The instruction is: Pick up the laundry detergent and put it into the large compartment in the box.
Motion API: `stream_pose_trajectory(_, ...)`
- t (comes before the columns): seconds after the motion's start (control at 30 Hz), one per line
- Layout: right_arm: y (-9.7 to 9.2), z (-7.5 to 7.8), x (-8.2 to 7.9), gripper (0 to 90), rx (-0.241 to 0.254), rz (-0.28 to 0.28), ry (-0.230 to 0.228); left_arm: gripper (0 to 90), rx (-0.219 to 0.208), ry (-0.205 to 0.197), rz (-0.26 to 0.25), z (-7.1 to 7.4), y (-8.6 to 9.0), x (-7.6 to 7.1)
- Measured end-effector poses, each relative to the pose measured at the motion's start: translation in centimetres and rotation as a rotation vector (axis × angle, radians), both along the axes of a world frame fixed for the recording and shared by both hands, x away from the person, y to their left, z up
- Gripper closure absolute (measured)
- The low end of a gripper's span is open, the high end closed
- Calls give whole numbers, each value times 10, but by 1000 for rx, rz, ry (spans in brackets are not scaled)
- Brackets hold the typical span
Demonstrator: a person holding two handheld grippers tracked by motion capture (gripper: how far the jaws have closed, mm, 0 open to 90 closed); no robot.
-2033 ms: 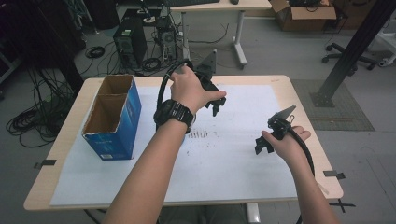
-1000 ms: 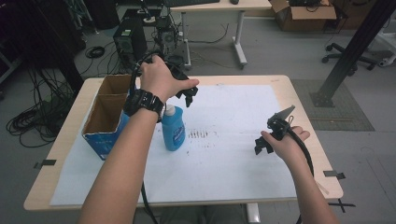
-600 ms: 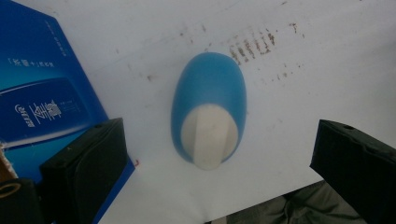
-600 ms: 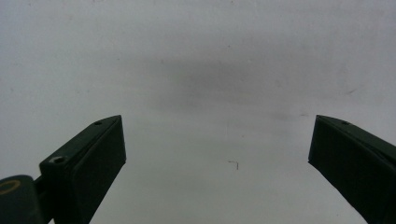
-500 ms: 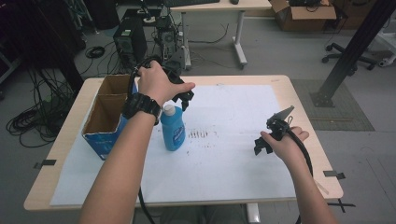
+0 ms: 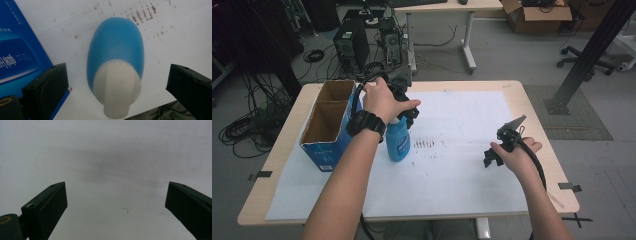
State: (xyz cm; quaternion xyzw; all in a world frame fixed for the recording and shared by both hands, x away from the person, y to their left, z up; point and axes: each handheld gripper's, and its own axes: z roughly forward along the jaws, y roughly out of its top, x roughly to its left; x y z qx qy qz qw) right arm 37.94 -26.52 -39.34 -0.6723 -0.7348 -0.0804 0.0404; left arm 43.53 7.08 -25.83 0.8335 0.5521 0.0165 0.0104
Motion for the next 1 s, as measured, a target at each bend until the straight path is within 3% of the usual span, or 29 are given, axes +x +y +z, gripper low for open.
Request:
stream_pose_trajectory(0.33, 2, -3, 0, 42, 4, 1, 5, 47, 8, 9, -30, -18, -2, -1)
stream_pose_trajectory(1.0, 1, -6, 0, 42, 1, 10, 7, 71, 4, 2, -52, -27, -2, 1)
